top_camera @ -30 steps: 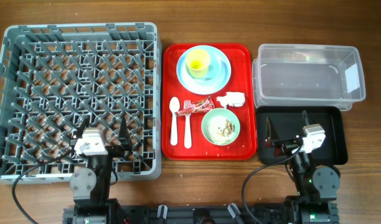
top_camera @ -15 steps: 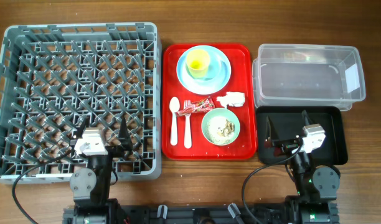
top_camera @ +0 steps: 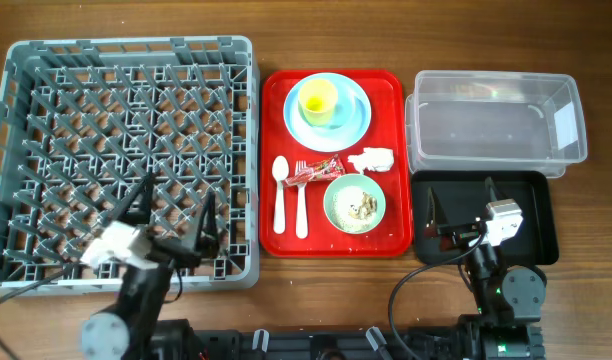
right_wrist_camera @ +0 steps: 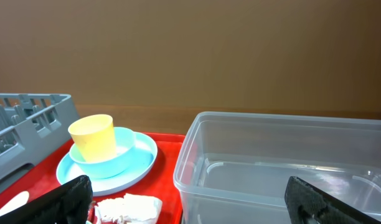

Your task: Sort waste into correct bins and load items into the dishwasher rack

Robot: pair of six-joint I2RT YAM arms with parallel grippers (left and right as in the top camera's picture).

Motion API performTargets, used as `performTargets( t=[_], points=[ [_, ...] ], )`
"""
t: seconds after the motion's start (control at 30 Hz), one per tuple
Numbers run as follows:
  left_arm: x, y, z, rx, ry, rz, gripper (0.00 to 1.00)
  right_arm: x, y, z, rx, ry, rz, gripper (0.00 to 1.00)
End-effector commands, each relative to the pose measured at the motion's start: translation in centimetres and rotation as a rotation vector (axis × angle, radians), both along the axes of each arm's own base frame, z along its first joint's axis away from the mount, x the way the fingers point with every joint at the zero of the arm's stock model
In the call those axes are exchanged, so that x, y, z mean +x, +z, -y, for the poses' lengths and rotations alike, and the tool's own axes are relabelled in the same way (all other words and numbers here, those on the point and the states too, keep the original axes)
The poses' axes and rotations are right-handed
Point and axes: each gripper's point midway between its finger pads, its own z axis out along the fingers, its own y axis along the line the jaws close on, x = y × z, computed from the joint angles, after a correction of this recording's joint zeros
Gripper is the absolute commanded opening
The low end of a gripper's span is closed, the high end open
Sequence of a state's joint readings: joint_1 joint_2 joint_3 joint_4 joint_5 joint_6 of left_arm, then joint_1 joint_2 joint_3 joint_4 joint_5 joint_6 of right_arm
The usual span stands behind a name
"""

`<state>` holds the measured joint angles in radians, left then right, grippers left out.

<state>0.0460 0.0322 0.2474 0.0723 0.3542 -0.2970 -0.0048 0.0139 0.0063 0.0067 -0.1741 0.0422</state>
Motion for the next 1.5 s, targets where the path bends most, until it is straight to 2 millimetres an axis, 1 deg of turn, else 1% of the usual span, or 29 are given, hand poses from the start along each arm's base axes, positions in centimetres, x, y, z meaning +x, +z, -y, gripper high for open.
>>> performTargets(
  t=[0.0, 0.03, 0.07, 0.1, 0.13, 0.17, 0.2, 0.23, 0.3, 0.33, 0.37, 0.4, 0.43, 0.5, 0.53, 0.6, 0.63, 0.67, 0.7, 0.73, 0.8, 0.87, 0.9, 0.97, 1.07, 1.17, 1.33, 1.4, 1.47],
  points=[
    [-1.0, 6.0, 0.4, -0.045, -0.038, -0.01, 1.0, 0.1, 0.0, 0.3, 0.011, -0.018, -0.003, 1.0],
    [-0.7, 8.1, 1.0, -0.034, -0.076, -0.047, 1.0, 0.1, 0.0, 0.3, 0.011, -0.018, -0.003, 1.0],
    [-0.2, 9.3, 1.7, -0.025, -0.116, -0.088, 1.0, 0.1, 0.0, 0.3, 0.011, -0.018, -0.003, 1.0],
    [0.1, 9.9, 2.0, -0.023, -0.138, -0.12, 1.0, 0.1, 0.0, 0.3, 0.011, -0.018, -0.003, 1.0],
    [0.9, 10.7, 2.5, -0.024, -0.171, -0.194, 1.0, 0.1, 0.0, 0.3, 0.011, -0.018, -0.003, 1.0],
    [1.6, 11.0, 2.9, -0.027, -0.198, -0.267, 1.0, 0.1, 0.0, 0.3, 0.011, -0.018, -0.003, 1.0],
    [2.4, 10.7, 3.9, -0.042, -0.272, -0.416, 1.0, 0.1, 0.0, 0.3, 0.011, -0.018, -0.003, 1.0],
    [2.7, 10.2, 4.7, -0.061, -0.334, -0.533, 1.0, 0.1, 0.0, 0.3, 0.011, -0.018, -0.003, 1.0],
    [3.6, 8.1, 5.8, -0.141, -0.422, -0.842, 1.0, 0.1, 0.0, 0.3, 0.011, -0.018, -0.003, 1.0],
    [4.7, 6.5, 6.0, -0.193, -0.438, -1.013, 1.0, 0.1, 0.0, 0.3, 0.011, -0.018, -0.003, 1.0],
    [5.9, 5.4, 6.0, -0.218, -0.434, -1.098, 1.0, 0.1, 0.0, 0.3, 0.011, -0.018, -0.003, 1.0],
    [7.0, 4.6, 5.9, -0.232, -0.432, -1.139, 1.0, 0.1, 0.0, 0.3, 0.011, -0.018, -0.003, 1.0],
    [7.9, 3.3, 6.0, -0.281, -0.434, -1.214, 1.0, 0.1, 0.0, 0.3, 0.011, -0.018, -0.003, 1.0],
    [8.8, 1.1, 6.7, -0.353, -0.481, -1.339, 1.0, 0.1, 0.0, 0.3, 0.011, -0.018, -0.003, 1.0],
    [8.8, 0.2, 7.0, -0.383, -0.505, -1.395, 0.99, 0.1, 0.0, 0.3, 0.012, -0.018, -0.003, 1.0],
    [8.9, -1.9, 7.5, -0.399, -0.5, -1.506, 0.94, 0.1, 0.0, 0.3, 0.011, -0.018, -0.003, 1.0],
    [8.8, -3.1, 7.7, -0.382, -0.475, -1.554, 0.84, 0.1, 0.0, 0.3, 0.011, -0.018, -0.002, 1.0],
    [8.7, -4.7, 8.1, -0.321, -0.432, -1.605, 0.73, 0.1, 0.0, 0.3, 0.011, -0.018, -0.003, 1.0],
    [8.5, -6.0, 8.8, -0.233, -0.391, -1.631, 0.59, 0.1, 0.0, 0.3, 0.011, -0.018, -0.003, 1.0],
    [8.4, -6.8, 9.4, -0.16, -0.355, -1.635, 0.51, 0.1, 0.0, 0.3, 0.011, -0.018, -0.003, 0.99],
    [8.5, -8.0, 9.8, -0.05, -0.265, -1.628, 0.5, 0.1, 0.0, 0.3, 0.011, -0.018, -0.003, 1.0],
    [8.5, -9.5, 10.0, 0.072, -0.071, -1.617, 0.5, 0.1, 0.0, 0.3, 0.012, -0.018, -0.003, 1.0],
    [8.3, -10.1, 10.6, 0.118, -0.013, -1.596, 0.5, 0.1, 0.0, 0.3, 0.011, -0.018, -0.003, 1.0],
    [8.1, -10.8, 12.4, 0.177, 0.022, -1.551, 0.46, 0.1, 0.0, 0.3, 0.011, -0.018, -0.003, 1.0],
    [7.9, -11.9, 15.2, 0.294, 0.02, -1.458, 0.49, 0.1, 0.0, 0.3, 0.011, -0.018, -0.003, 1.0],
    [7.1, -12.4, 17.0, 0.359, -0.001, -1.431, 0.49, 0.1, 0.0, 0.3, 0.011, -0.018, -0.003, 1.0],
    [6.6, -12.5, 17.3, 0.377, -0.012, -1.437, 0.5, 0.1, 0.0, 0.3, 0.011, -0.018, -0.003, 1.0],
    [6.6, -12.5, 17.3, 0.376, -0.012, -1.435, 0.63, 0.1, 0.0, 0.3, 0.011, -0.018, -0.001, 1.0],
    [6.7, -12.4, 17.5, 0.371, -0.017, -1.432, 0.62, 0.1, 0.3, 0.7, -0.011, -0.041, 0.016, 1.0]
  ],
)
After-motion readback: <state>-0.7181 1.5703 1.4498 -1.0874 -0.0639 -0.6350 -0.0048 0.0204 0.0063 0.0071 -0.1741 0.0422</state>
